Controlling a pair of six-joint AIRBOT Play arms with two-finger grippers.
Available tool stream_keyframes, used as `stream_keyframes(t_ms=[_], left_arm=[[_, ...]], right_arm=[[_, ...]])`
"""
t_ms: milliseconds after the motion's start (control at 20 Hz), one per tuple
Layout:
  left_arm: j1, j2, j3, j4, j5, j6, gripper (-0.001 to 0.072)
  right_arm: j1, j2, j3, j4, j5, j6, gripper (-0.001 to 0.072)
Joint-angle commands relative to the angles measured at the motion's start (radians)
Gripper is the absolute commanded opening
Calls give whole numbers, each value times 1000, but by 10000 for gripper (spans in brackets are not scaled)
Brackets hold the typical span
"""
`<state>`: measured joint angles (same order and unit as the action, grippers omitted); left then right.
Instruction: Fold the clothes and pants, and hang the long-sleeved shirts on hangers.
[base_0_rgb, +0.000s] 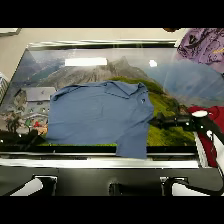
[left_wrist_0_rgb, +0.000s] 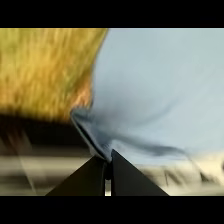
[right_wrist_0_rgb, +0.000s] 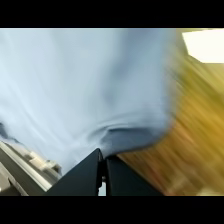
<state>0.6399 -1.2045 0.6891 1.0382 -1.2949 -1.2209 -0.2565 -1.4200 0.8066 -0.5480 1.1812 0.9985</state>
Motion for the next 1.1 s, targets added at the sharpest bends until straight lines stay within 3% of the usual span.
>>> stream_keyframes(t_ms=[0,100,250,500,800,1050], left_arm=[[-116,3,238,1,108,-101,11],[-185,3,457,15,140,-120,11],[-258,3,824,152,163,-206,11],[-283,38,1355,319,151,-342,11],[-282,325,1310,496,77,-429,12],[-282,444,1244,533,29,-474,12]], right_arm=[[156,25,214,9,-52,70,33],[246,25,452,-123,-124,188,33],[282,26,841,-299,-174,362,33],[278,60,1361,-367,-60,448,34],[278,405,1316,-488,-6,478,34],[278,488,1316,-608,38,559,33]])
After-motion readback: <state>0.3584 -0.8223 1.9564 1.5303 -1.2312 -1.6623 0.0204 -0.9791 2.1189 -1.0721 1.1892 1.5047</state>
